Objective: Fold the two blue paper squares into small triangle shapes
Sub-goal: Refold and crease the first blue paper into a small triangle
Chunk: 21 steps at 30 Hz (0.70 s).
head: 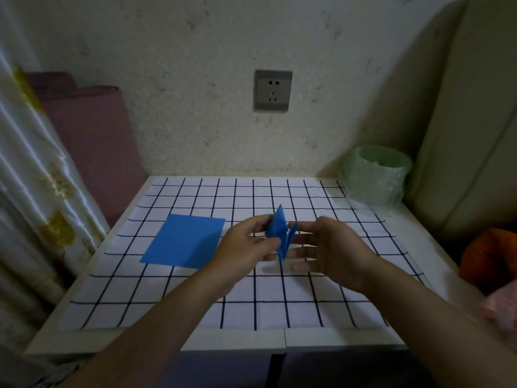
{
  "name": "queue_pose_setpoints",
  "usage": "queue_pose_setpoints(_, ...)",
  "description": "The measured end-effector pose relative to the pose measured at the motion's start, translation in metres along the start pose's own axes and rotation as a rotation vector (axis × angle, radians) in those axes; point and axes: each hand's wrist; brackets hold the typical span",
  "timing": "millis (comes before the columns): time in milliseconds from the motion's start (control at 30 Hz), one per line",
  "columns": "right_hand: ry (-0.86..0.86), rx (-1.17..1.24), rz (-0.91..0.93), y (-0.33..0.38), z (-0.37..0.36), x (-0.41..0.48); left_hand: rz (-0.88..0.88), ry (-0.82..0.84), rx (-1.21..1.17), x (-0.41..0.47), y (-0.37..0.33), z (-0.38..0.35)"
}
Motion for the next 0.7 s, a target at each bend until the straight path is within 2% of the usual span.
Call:
queue_pose_setpoints(100,-0.005,-0.218,0.035,-0.0046,-0.0019,0.0007,-0.021,0.011,0.026,-0.0011,0.0013,-0.0022)
queue_pose_setpoints(267,-0.110,-0.277,0.059,-0.0082,-0.0067,-0.0001,-0.012,0.072,0.019,-0.0023,0.0007,-0.0046)
queue_pose_setpoints(533,-0.205,-0.500,0.041,-0.0092,-0.0072,0.0020,-0.015,0.133,0.035,-0.0027,0.0043,-0.0063)
queue_pose_setpoints(700,-0.179,-0.390,-0.006,-0.0049,-0.0039,0.0007,-0.028,0.139,-0.035,-0.0024,0.0018,-0.0047)
Point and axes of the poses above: each hand's wrist, its own x-axis towards the middle knuckle, its own z-axis out of the back of the hand, y = z × x, and after that the axes turned 5 degrees about x, right-handed
